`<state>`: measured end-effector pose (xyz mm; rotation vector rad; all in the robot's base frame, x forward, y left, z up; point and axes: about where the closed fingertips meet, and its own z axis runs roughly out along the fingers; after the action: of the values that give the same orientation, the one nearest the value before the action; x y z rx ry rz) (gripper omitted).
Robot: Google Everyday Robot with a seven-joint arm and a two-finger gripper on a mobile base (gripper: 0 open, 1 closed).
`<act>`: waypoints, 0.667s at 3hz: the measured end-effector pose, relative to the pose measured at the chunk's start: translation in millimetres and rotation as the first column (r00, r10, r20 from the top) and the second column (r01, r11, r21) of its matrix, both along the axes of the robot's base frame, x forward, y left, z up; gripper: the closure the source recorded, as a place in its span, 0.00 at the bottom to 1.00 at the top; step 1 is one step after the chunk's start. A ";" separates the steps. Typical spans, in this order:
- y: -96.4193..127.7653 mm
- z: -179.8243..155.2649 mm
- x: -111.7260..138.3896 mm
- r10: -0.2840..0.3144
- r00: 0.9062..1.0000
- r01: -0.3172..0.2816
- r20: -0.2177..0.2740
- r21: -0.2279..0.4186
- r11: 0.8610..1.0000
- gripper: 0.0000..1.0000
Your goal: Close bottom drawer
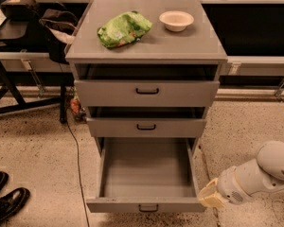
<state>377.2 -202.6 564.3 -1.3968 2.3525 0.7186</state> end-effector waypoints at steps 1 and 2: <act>3.6 -16.3 -4.4 -0.010 1.000 0.009 -0.027 -0.015 1.000 1.00; 3.1 -49.5 -4.3 -0.029 0.997 0.027 -0.068 -0.026 0.999 1.00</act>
Offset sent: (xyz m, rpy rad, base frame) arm -0.0040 0.0011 -0.0920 -0.0346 0.1211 -0.0562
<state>372.8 -199.5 514.8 -1.3673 2.4363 0.7428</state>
